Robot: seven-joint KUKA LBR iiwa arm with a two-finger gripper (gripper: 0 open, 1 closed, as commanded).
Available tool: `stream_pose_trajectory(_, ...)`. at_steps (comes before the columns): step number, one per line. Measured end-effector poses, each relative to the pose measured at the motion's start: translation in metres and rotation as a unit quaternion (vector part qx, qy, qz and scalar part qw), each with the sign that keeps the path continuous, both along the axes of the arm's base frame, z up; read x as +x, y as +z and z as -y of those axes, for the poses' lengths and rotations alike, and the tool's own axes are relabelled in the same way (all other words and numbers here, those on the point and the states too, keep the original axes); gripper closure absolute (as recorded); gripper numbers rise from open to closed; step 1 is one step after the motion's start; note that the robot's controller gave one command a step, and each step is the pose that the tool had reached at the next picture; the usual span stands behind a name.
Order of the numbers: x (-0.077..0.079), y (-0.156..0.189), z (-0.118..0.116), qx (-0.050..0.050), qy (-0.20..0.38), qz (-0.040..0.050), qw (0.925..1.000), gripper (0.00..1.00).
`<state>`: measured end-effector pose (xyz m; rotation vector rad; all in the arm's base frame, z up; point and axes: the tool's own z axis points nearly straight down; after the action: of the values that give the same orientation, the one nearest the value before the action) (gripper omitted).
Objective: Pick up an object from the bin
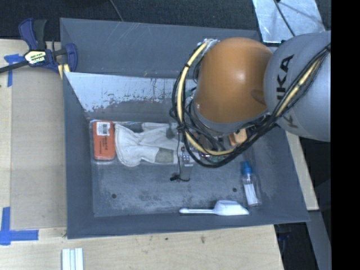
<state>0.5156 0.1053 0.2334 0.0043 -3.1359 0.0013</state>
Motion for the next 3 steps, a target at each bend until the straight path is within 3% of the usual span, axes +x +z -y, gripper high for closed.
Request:
stream_pose_trajectory(1,0.002,0.005,0.000,0.001,-0.001,0.0044,1.0000,0.00)
stream_pose_trajectory(2,0.034,-0.036,0.011,0.002,-0.011,0.0093,0.9999,0.00)
stream_pose_trajectory(3,0.029,-0.091,0.020,0.001,-0.068,0.0047,0.9977,0.00)
